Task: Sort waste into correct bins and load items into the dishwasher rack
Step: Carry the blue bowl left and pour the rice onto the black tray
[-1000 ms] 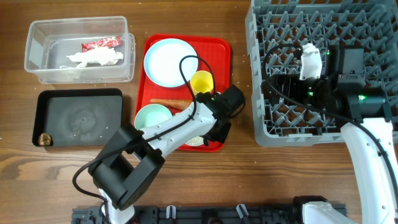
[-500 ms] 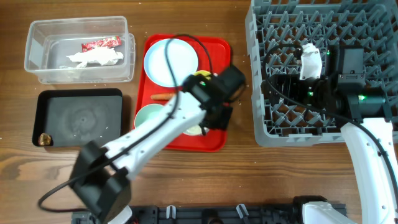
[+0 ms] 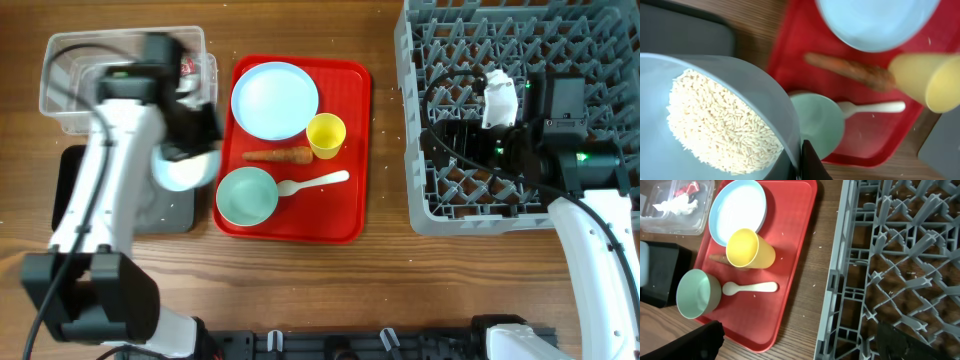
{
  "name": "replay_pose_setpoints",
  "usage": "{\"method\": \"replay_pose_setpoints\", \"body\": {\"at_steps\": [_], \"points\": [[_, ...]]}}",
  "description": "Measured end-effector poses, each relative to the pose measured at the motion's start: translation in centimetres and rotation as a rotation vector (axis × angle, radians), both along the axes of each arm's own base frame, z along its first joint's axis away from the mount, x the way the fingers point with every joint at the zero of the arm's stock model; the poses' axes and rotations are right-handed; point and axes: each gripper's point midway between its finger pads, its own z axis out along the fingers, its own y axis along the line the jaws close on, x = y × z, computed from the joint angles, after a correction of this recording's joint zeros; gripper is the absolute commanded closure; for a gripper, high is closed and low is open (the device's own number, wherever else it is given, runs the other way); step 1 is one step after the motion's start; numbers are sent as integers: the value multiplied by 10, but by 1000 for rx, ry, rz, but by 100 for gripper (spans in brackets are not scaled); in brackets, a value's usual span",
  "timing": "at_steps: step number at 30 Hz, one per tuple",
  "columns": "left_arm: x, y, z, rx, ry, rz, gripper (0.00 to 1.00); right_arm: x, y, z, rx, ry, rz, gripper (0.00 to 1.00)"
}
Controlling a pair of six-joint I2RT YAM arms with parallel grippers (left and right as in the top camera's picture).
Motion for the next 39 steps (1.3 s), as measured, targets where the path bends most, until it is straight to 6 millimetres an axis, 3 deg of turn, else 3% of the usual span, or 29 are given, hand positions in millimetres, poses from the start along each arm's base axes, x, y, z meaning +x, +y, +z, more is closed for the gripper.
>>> {"method": "replay_pose_setpoints", "body": {"at_steps": [5, 12, 19, 26, 34, 39], "points": [[1, 75, 8, -146, -67, 128, 96, 0, 0, 0, 0, 0, -1, 0], [0, 137, 24, -348, -283, 202, 96, 0, 0, 0, -2, 1, -2, 0], [-4, 149, 14, -501, -424, 232, 96, 0, 0, 0, -3, 0, -2, 0], [-4, 146, 6, -572, -449, 240, 96, 0, 0, 0, -3, 1, -2, 0], [-4, 170, -15, -773, -476, 357, 96, -4, -1, -3, -4, 19, -2, 0], [-7, 173, -13, -890, -483, 419, 96, -4, -1, -3, -6, 23, -4, 0]]}}
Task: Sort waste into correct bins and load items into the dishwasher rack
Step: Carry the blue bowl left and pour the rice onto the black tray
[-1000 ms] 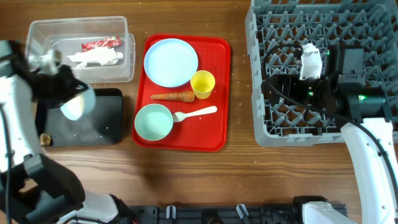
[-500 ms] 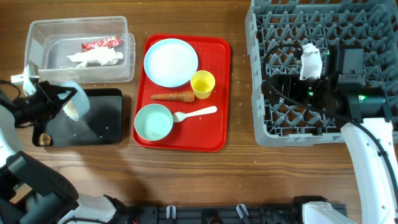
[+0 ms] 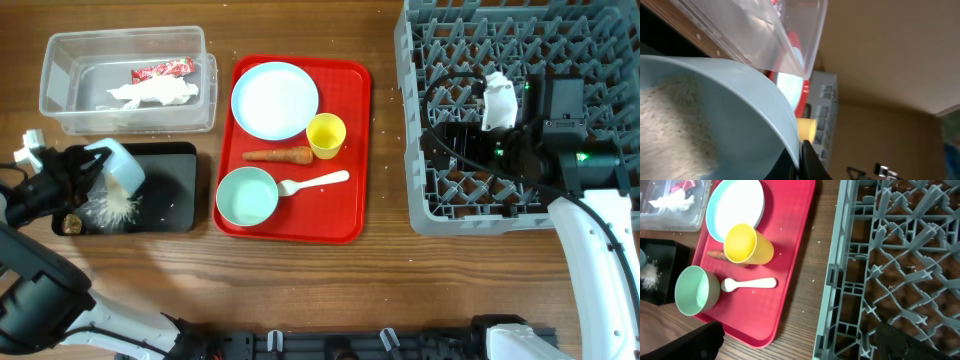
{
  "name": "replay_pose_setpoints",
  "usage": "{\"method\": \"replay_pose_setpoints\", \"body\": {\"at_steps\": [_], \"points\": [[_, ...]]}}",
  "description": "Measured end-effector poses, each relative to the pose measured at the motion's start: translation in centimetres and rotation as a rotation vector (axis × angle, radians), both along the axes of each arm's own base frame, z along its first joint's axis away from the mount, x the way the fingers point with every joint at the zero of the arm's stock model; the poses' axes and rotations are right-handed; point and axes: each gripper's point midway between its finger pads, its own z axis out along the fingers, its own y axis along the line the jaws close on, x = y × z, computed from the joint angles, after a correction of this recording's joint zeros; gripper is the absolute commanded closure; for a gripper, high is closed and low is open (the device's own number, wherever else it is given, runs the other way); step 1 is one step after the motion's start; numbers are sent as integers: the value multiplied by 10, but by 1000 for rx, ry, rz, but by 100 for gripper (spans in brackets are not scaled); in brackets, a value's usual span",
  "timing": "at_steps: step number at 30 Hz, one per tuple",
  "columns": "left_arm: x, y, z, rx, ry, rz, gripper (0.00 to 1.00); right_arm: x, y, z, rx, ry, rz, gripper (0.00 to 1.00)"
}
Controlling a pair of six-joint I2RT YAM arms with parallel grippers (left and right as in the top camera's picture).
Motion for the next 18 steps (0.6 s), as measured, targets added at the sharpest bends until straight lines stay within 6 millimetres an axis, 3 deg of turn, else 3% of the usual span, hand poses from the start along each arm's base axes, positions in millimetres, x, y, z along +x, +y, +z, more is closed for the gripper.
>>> {"method": "replay_pose_setpoints", "body": {"at_steps": [13, 18], "points": [[-6, 11, 45, -264, -114, 115, 96, -3, -4, -4, -23, 18, -14, 0], [-6, 10, 53, -324, -122, 131, 96, -3, -4, -4, -23, 18, -14, 0]]}}
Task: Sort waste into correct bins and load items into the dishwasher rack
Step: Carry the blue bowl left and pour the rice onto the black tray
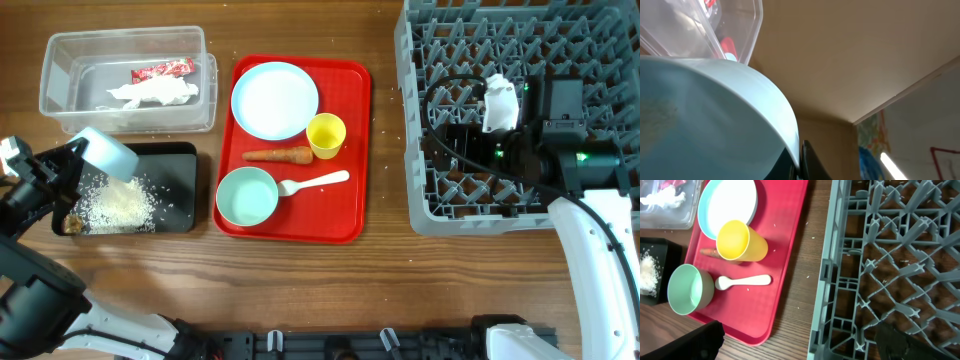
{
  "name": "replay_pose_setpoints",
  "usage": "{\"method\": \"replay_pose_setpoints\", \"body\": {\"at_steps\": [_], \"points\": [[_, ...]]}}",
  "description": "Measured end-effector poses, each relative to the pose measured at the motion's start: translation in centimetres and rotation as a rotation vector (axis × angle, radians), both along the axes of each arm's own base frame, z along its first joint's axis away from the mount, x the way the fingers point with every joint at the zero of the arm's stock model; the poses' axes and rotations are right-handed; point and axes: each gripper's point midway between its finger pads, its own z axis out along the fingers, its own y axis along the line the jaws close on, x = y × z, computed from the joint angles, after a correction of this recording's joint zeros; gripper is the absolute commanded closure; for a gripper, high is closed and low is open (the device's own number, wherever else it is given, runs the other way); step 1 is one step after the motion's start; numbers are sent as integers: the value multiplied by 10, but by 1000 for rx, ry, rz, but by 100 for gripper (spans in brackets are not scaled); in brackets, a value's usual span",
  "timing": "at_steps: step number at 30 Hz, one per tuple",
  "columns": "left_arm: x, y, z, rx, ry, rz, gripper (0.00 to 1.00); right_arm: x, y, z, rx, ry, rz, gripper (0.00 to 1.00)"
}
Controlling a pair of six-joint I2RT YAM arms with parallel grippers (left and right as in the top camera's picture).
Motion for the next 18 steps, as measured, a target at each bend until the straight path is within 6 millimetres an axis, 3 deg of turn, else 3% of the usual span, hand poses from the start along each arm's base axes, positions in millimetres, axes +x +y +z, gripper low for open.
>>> {"method": "replay_pose_setpoints", "body": {"at_steps": [18], "points": [[-2, -5, 4, -64, 29, -1, 96, 1, 0, 1, 0, -6, 0, 0]]}}
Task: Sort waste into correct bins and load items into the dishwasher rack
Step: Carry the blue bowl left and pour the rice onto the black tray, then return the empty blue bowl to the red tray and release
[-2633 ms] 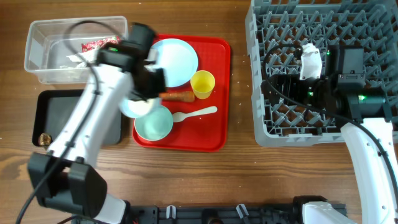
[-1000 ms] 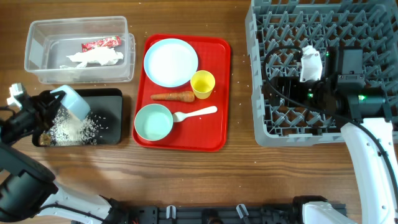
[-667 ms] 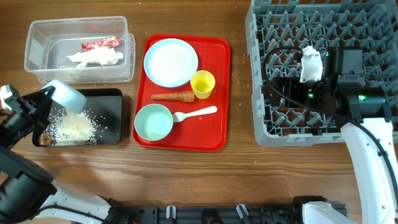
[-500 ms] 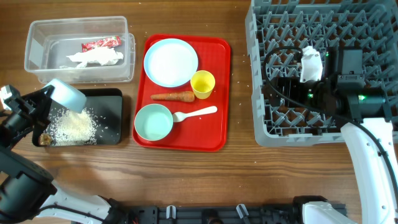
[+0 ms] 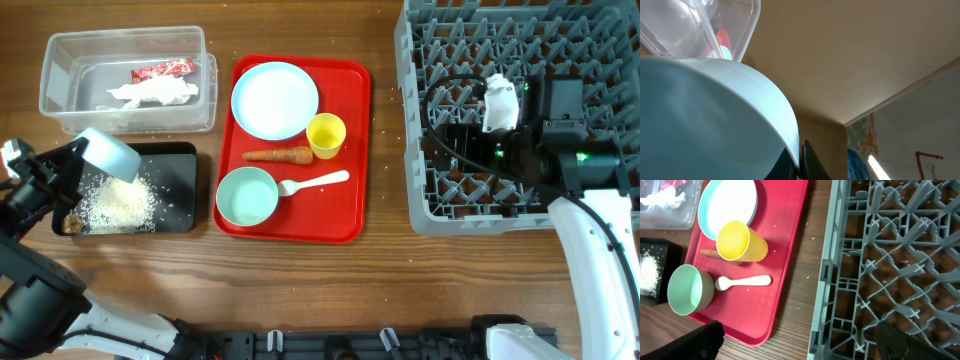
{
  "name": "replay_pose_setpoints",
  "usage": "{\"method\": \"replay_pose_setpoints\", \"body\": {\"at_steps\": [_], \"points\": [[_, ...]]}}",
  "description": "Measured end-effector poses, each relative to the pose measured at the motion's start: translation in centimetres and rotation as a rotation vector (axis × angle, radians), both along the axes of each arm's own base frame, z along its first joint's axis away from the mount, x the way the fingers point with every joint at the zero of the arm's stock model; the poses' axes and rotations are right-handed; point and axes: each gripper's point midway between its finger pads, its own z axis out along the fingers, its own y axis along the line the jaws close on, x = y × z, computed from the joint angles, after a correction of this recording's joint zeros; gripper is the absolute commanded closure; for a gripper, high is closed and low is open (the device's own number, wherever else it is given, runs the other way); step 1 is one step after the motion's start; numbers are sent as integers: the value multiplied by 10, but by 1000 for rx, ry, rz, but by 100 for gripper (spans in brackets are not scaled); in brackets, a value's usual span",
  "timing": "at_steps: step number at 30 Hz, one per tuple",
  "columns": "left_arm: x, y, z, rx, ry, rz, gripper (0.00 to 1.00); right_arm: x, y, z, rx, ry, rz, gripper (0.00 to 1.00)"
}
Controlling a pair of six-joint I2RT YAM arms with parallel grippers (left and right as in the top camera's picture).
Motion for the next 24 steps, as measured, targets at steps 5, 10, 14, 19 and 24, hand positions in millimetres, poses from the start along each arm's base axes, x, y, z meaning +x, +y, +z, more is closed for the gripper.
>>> {"method": "replay_pose_setpoints", "body": {"at_steps": [5, 10, 14, 19, 24], "points": [[11, -36, 9, 61, -49, -103, 96, 2, 0, 1, 0, -8, 0, 0], [17, -116, 47, 284, -193, -334, 96, 2, 0, 1, 0, -8, 0, 0], [9, -186, 57, 446, -289, -547, 96, 2, 0, 1, 0, -10, 0, 0], [-10, -289, 18, 663, -231, -893, 96, 2, 0, 1, 0, -11, 0, 0], [-40, -355, -26, 943, -95, -1085, 96, 2, 0, 1, 0, -10, 0, 0]]}}
